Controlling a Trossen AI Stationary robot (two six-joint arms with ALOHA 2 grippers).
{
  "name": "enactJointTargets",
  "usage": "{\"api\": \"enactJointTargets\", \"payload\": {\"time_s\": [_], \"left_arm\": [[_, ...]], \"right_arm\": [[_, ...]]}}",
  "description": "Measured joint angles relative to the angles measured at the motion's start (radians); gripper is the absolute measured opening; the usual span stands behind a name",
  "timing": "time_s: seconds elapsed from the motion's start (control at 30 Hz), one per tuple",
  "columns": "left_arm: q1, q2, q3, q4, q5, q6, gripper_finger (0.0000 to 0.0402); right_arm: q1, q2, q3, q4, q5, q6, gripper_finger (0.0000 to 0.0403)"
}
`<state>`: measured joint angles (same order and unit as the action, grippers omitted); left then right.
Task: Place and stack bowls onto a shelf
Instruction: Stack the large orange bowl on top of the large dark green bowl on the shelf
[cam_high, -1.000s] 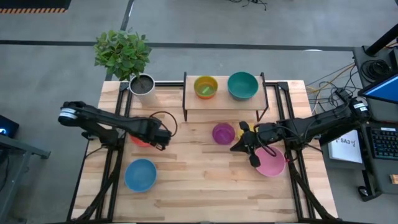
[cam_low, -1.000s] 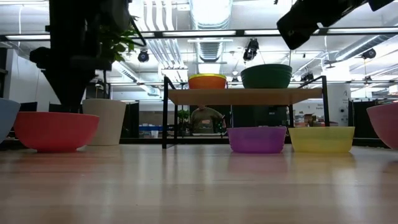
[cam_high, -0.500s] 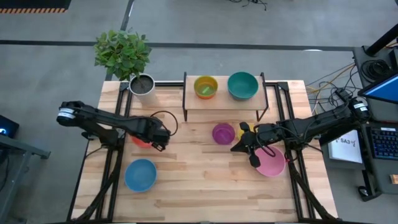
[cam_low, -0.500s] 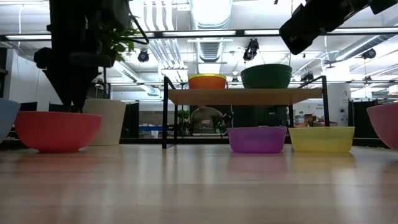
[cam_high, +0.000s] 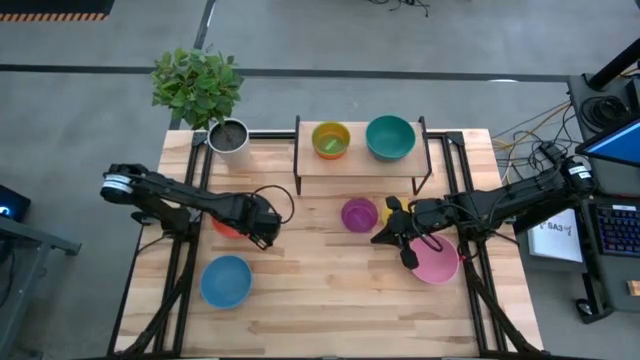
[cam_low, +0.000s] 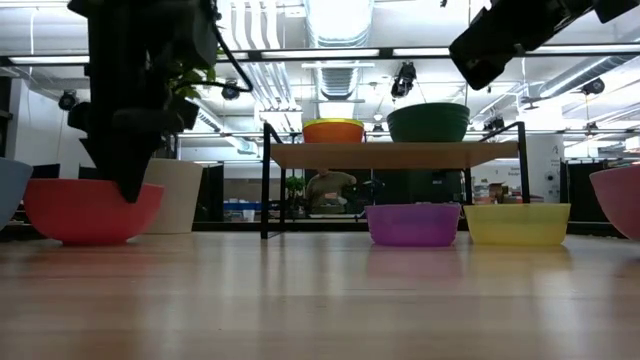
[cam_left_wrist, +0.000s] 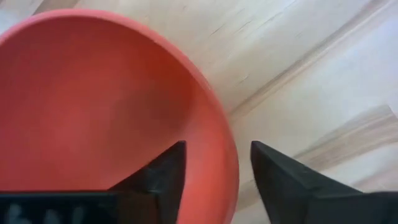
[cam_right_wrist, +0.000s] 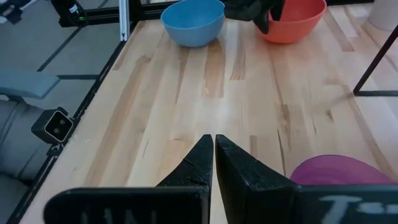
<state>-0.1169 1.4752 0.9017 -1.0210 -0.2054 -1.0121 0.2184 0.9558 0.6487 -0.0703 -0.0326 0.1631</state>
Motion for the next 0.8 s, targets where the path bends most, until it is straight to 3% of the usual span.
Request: {"api": "enactJointTargets", "payload": {"time_s": [0.2,0.27,0.5,0.8], "left_arm": [[0.000,0.030,0.003,0.006,-0.005,0.008,0.0034],[0.000,0.033,0.003,0.007,-0.005,0.005,0.0010],[-0.008,0.030,0.040,0.000,-0.005,0.065,0.0002],[-0.093,0.032,0.287,0.002,-0.007,0.548,0.0000]], "right_arm": [[0.045,0.000,0.000,-0.020,0.002,0.026,0.0009],[0.068,0.000,0.000,-0.022,0.004,0.039,0.0009],[0.157,0.000,-0.004,-0.021,0.008,0.067,0.0009],[0.265,-0.045,-0.029,0.001,0.101,0.058,0.0009]]}}
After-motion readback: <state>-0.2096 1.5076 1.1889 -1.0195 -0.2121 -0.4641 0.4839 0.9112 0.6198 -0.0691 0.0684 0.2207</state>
